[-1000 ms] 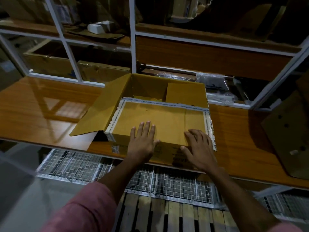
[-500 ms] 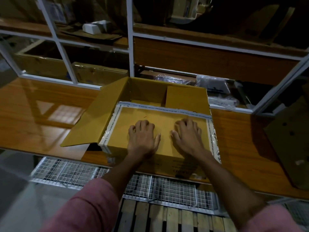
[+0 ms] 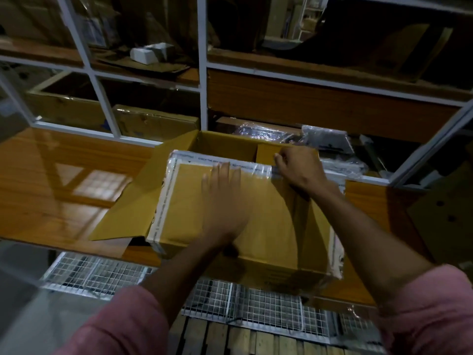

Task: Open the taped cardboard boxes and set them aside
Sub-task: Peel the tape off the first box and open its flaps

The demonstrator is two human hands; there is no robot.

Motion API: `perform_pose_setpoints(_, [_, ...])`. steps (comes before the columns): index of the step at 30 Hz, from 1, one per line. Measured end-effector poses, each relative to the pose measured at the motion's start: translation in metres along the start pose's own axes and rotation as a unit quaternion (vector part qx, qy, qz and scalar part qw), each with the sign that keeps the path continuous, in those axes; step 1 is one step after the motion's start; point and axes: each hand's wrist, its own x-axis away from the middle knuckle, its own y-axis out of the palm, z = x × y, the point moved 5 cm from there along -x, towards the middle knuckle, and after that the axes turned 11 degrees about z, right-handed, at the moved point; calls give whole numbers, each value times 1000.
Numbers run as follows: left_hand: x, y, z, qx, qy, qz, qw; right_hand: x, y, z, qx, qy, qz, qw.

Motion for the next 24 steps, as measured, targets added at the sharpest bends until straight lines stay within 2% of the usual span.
perform_pose_setpoints(2, [-35,-27,16,-10,20,33,999,-11,-27,-9,-10,-20,-42,999])
perform_pose_setpoints(4, [-66,-59,34,-27,43,48,998,-12,-47,-19,-48,-4,-137,989])
perform_pose_setpoints(6, [-81,-82,48,-11,49,15,999,0,-58,-28,-86,35,-237,967])
perform_pose_setpoints(8, [-82,-96,55,-4,41,-23,999,19,-67,-37,-101,44,-291,950])
perform_pose_setpoints(11, [-62,-112,64,-24,59,-48,997,49,-79,-51,-107,19,-318,942])
perform_pose_setpoints(13, [-49,-123,64,-15,47,-42,998,67,-86,-61,-97,-12,-309,946])
perform_pose_setpoints(16, [-38,-140,64,-6,27,-52,998,88,-98,-67,-132,15,-304,943])
perform_pose_setpoints(18, [-33,-149,65,-12,13,-90,996,101,-110,-71,-132,8,-322,938])
perform_pose_setpoints(20, [-29,-152,62,-16,-4,-170,985,111,-121,-77,-122,-17,-342,931])
perform_pose_setpoints(24, [-9,-155,62,22,-7,-352,936,134,-132,-83,-110,-9,-368,923])
